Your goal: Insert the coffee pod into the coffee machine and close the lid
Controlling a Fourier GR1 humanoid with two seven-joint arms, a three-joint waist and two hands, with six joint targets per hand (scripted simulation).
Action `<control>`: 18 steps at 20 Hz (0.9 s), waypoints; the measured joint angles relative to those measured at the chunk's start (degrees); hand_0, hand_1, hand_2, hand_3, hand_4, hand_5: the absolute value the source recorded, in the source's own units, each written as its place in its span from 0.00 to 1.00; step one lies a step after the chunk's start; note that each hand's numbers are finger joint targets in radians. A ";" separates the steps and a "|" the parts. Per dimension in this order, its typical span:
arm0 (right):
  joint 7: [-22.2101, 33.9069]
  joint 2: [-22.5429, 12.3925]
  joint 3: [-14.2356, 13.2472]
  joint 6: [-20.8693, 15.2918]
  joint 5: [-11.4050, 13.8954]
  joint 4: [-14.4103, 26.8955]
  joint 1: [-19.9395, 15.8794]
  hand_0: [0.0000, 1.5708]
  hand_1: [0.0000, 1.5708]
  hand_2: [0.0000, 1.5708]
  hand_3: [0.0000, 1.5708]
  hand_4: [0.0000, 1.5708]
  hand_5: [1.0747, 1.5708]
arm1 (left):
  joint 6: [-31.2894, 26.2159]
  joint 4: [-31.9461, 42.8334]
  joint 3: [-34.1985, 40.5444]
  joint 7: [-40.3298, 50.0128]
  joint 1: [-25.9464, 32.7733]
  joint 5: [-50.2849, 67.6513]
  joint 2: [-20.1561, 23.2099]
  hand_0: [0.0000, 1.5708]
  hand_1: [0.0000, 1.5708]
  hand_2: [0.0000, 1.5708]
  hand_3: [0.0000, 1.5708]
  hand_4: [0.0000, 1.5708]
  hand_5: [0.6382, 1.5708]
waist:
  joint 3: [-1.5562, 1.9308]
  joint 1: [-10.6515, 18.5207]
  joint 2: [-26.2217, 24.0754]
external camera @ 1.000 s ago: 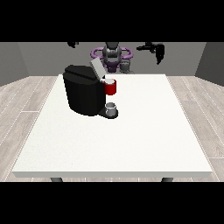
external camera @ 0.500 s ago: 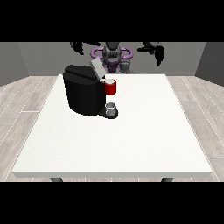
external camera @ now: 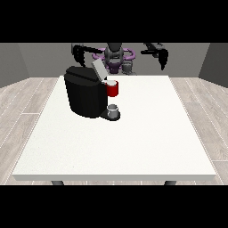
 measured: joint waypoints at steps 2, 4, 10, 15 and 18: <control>0.39 0.89 0.42 -1.04 0.71 0.78 -1.66 0.00 0.00 0.00 0.00 0.00 1.00 | 0.20 -1.38 -0.28 1.66 0.21 0.44 0.47 0.00 0.00 0.00 0.00 0.00 1.00 | -0.01 0.00 0.42; -0.02 0.95 0.15 -1.18 1.07 2.55 -3.02 0.00 0.00 0.00 0.00 0.00 1.00 | 1.08 -3.48 -1.16 2.31 0.87 0.47 0.15 0.00 0.00 0.00 0.00 0.00 1.00 | -0.01 0.02 1.23; -2.00 0.54 0.53 -0.24 2.75 6.13 -5.59 0.00 0.00 0.00 0.00 0.00 1.00 | 0.96 -7.06 -1.25 3.14 2.78 2.15 1.76 0.00 0.00 0.00 0.00 0.00 1.00 | -0.05 -0.19 2.96; -2.92 -0.35 -0.79 0.35 2.89 9.32 -8.91 0.00 0.00 0.00 0.00 0.03 1.00 | 1.81 -9.26 -1.81 3.62 3.21 3.01 1.95 0.00 0.00 0.00 0.00 0.00 1.00 | -0.11 0.16 4.26; -3.09 0.31 -0.02 0.53 3.48 9.70 -10.11 0.00 0.00 0.00 0.00 0.00 1.00 | 2.38 -8.66 -1.59 2.78 3.21 2.63 2.83 0.00 0.00 0.00 0.00 0.00 1.00 | -0.18 -0.84 4.83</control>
